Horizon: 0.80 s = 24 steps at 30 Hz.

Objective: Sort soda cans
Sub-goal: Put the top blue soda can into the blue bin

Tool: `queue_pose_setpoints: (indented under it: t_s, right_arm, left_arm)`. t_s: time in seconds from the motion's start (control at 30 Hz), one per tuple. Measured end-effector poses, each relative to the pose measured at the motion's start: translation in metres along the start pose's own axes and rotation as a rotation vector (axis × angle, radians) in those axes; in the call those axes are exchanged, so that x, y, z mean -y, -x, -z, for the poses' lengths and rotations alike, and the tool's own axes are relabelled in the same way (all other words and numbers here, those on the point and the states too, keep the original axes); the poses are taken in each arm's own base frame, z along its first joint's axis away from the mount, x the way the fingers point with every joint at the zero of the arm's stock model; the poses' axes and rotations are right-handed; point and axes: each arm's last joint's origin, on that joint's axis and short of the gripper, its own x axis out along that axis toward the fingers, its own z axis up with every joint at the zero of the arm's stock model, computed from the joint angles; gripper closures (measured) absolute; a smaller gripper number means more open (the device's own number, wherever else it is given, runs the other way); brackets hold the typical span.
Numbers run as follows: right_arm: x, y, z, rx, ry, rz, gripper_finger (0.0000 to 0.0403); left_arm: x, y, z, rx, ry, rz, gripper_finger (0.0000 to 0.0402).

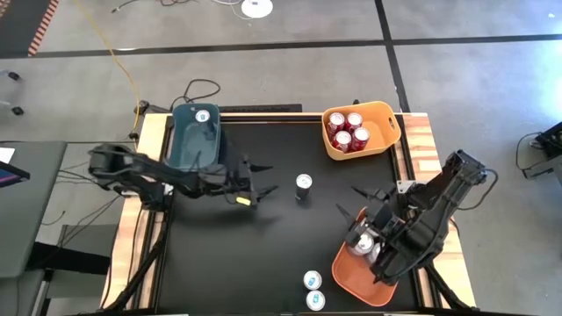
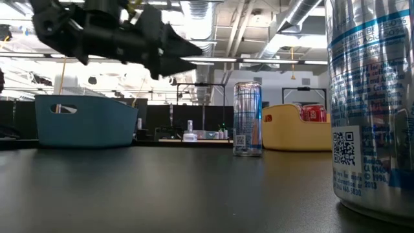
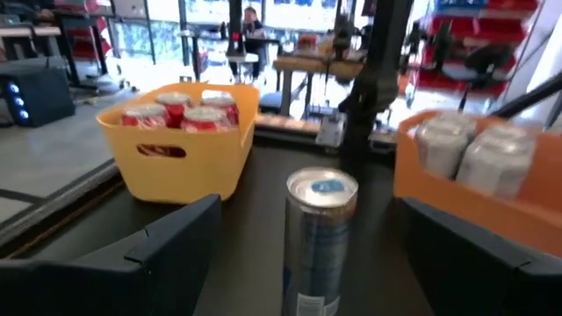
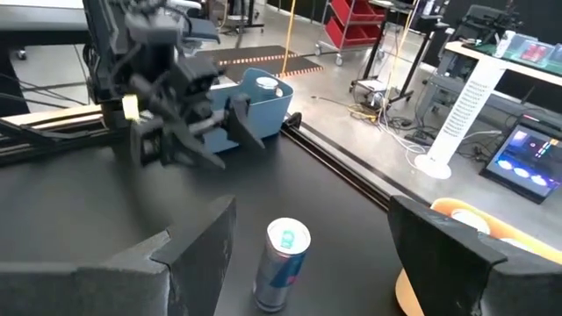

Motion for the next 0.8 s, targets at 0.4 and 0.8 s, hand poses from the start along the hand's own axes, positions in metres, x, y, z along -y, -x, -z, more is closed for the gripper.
queue_pose_setpoints:
  t_s: [0.4,0.8]
  right_arm:
    - [0.000,0.000,0.000,-0.001,0.026,-0.001,0.0088]
    - [0.000,0.001,0.000,-0.005,0.028,-0.005,0.0088]
  left_arm:
    - [0.018,-0.067,0.017,-0.060,-0.057,0.113,0.0064]
    - [0.009,-0.087,0.023,-0.112,-0.053,0.077,0.0015]
